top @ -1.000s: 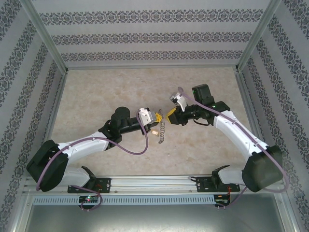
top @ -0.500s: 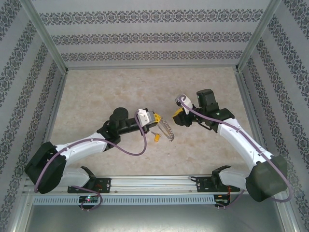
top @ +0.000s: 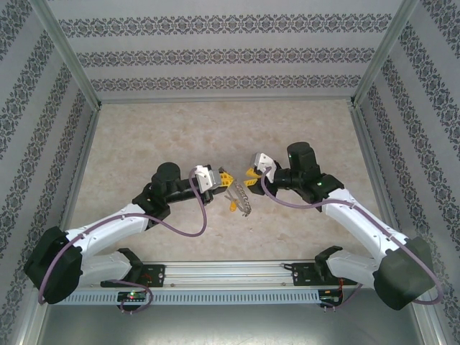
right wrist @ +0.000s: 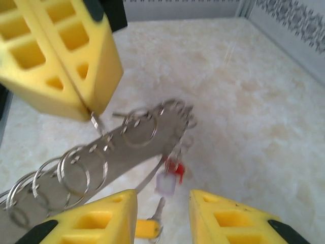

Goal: Put the keys on the keyring

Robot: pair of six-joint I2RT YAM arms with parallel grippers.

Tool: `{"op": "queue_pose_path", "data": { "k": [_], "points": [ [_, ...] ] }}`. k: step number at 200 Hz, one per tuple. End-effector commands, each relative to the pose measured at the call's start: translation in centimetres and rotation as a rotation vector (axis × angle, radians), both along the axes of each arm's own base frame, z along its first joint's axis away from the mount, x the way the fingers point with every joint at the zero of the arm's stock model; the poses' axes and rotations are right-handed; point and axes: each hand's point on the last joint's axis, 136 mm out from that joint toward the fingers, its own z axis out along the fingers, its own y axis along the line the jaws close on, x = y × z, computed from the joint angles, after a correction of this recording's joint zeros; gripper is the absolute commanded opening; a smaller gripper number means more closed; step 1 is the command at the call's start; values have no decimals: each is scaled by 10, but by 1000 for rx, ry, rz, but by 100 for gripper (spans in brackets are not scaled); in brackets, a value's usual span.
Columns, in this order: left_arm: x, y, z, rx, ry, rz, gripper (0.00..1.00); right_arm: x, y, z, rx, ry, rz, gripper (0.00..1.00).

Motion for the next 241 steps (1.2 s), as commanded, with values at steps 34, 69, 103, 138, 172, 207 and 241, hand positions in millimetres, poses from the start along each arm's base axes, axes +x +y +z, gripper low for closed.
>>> {"op": "queue_pose_path", "data": {
  "k": [34, 69, 103, 138, 172, 207, 241],
  "points": [
    [-5, -2, 15, -35, -24, -45, 0, -26, 18, 25, 60, -157, 222, 33],
    [-4, -5, 16, -43, -21, -56, 0, -30, 21, 23, 49, -151, 236, 33],
    [-5, -7, 18, -49, -19, -69, 0, -28, 25, 16, 22, -150, 228, 32],
    [-6, -8, 17, -49, -17, -76, 0, -29, 27, 11, 12, -131, 241, 31],
    [-5, -9, 18, -57, -20, -79, 0, -30, 27, 5, 1, -113, 252, 29],
    [-4, -11, 18, -59, -16, -89, 0, -33, 31, 5, 5, -110, 272, 18],
    [-3, -13, 18, -69, -10, -95, 0, -34, 34, 5, 4, -111, 284, 7]
  ]
}}
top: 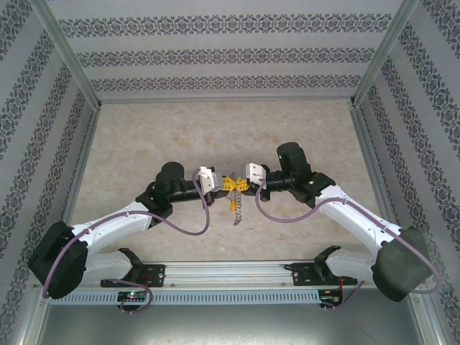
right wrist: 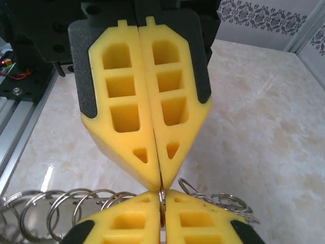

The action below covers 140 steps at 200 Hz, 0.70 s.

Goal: Put the keys on the keyring

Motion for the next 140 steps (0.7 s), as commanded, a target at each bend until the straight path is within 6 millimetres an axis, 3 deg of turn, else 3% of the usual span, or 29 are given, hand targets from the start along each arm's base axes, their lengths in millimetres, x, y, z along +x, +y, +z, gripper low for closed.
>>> {"op": "queue_pose_path", "data": {
  "k": [1, 10, 38, 50, 60, 66, 95, 140],
  "points": [
    [3, -5, 34, -86, -69, -27, 0, -5, 8, 12, 24, -23, 47, 6],
    [3, -5, 34, -89, -67, -27, 0, -5, 8, 10, 21, -19, 48, 0],
    [7, -4, 23, -52, -47, -2, 0, 3, 4, 1, -28, -26, 3, 0],
    [9, 0, 10, 6, -23, 2, 7, 6, 1, -5, -69, -20, -15, 0],
    [9, 4, 0, 29, 1, 0, 23, 9, -2, -10, -103, -12, -29, 0],
    [8, 7, -4, 31, 17, -7, 26, 9, -3, -13, -120, -8, -32, 0],
    [6, 16, -24, 88, 76, -27, 29, 10, -8, -22, -173, 5, -40, 0],
    [7, 8, -45, 161, 134, -84, 30, 13, -13, -31, -264, -12, -44, 0]
  ]
}}
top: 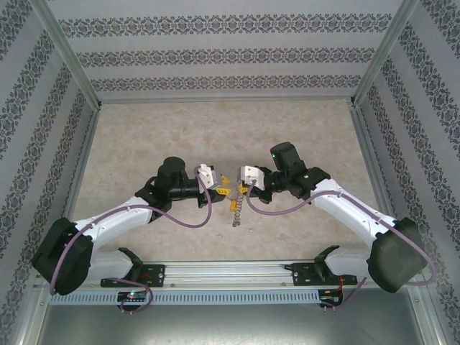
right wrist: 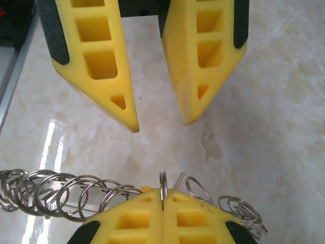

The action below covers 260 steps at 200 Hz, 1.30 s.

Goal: Put the keys on the keyring

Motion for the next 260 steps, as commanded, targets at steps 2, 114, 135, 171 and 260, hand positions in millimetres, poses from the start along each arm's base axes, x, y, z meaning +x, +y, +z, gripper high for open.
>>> {"op": "queue_pose_path", "data": {
  "k": [2, 114, 135, 171, 260],
  "points": [
    [-3, -5, -6, 33, 23, -69, 30, 2, 1, 7, -46, -53, 23, 0],
    [5, -32, -14, 10, 11, -132, 29, 6, 5, 2, -104, -37, 23, 0],
    [6, -36, -10, -32, 8, -137, 28, 7, 7, 3, -96, -34, 19, 0],
    [8, -38, -2, -74, -6, -123, 23, 8, 9, 5, -66, -26, 9, 0],
    [7, -39, 5, -124, -21, -120, 0, 5, -1, 14, 24, -23, -12, 10]
  ]
}}
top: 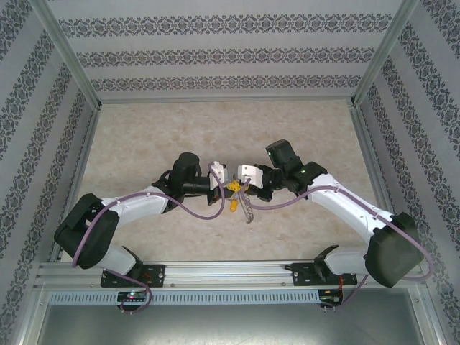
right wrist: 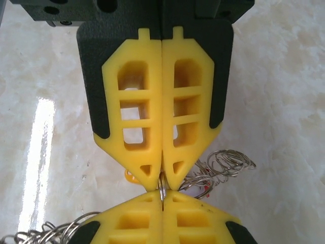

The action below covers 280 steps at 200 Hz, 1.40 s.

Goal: Put the keys on the keyring

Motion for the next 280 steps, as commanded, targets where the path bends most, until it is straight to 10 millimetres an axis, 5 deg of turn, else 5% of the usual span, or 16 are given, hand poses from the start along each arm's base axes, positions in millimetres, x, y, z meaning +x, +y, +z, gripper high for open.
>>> {"op": "queue_pose_path", "data": {
  "k": [1, 17, 70, 150, 210, 240, 264, 274, 280],
  "points": [
    [-5, -9, 26, -106, -72, -37, 0, -4, 6, 21, 120, -21, 33, 10],
    [-5, -9, 29, -122, -72, -34, 0, -4, -4, 24, 155, -17, 14, 20],
    [-5, -9, 40, -167, -81, -31, 0, -7, -23, 28, 235, 21, -21, 26],
    [-6, -12, 50, -210, -76, -59, 0, -9, -11, 33, 286, 76, 30, 26],
    [-8, -16, 51, -238, -55, -85, 0, -5, -6, 31, 273, 62, 37, 20],
    [-7, -17, 49, -242, -43, -86, 0, -5, -4, 32, 272, 58, 47, 0],
    [-4, -17, 47, -232, -30, -66, 0, -1, -5, 25, 227, 21, 28, 0],
    [-4, -17, 44, -211, -30, -65, 6, 1, -7, 23, 200, 8, 19, 0],
    [-4, -17, 42, -196, -25, -66, 21, 1, -8, 21, 183, 3, 19, 0]
  ]
}}
